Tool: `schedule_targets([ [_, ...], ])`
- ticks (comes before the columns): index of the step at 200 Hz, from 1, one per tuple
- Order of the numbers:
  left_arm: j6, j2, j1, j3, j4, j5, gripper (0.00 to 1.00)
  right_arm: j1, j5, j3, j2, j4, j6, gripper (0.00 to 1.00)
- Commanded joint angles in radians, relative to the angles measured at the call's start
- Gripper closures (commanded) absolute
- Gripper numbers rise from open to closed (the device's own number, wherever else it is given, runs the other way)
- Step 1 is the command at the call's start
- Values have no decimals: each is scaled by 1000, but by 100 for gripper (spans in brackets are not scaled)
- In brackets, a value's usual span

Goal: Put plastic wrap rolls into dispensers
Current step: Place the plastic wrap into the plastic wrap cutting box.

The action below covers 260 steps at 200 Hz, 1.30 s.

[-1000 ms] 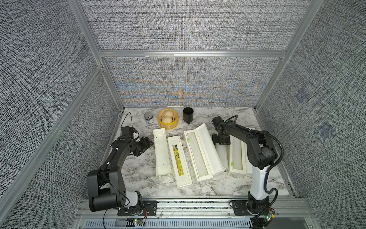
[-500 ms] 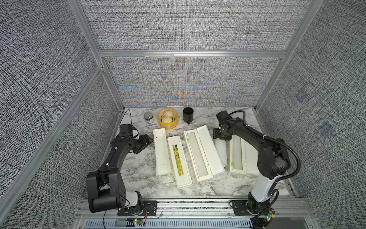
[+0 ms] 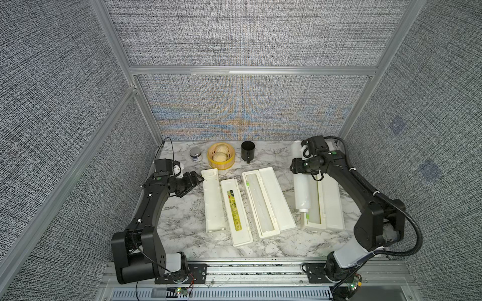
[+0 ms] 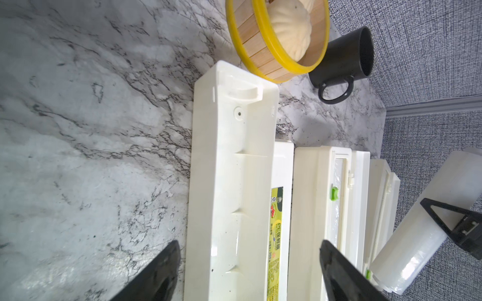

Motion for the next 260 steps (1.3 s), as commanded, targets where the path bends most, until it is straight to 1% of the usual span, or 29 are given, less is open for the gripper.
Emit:
schedule_targets([
  [1,26,-14,-7,7,-2,59,15,2,-249,22,-19,56,5,51],
  [26,28,-25,-15,7,-2,76,15,7,-404,4,-20,108,72,51],
  [35,27,-27,-18,7,-1,84,15,19,-440,-5,-20,125,96,51],
  [58,23,-28,-42,2,16,113,14,63,-466,-15,-22,160,162,51],
  [91,16,-4,-126,6,53,174,14,122,-501,-55,-14,268,283,51],
  [115,-47,13,-209,-10,179,291,10,155,-575,-91,7,395,375,51],
  [139,-136,1,-303,-32,346,360,4,190,-614,-109,23,524,467,51],
  [148,-184,-4,-334,-49,440,385,2,199,-621,-108,31,565,499,51],
  [163,-279,-9,-377,-82,590,415,0,206,-644,-108,44,640,556,51],
  [182,-345,-3,-419,-107,714,424,0,218,-680,-100,63,729,623,51],
  [200,-416,21,-443,-117,836,433,1,234,-696,-80,84,764,653,51],
  [213,-431,45,-463,-105,864,438,1,249,-707,-66,99,783,669,51],
  [242,-417,111,-516,-56,853,446,1,275,-726,-57,121,856,724,51],
  [260,-407,130,-523,-47,845,447,1,285,-738,-57,126,894,753,51],
])
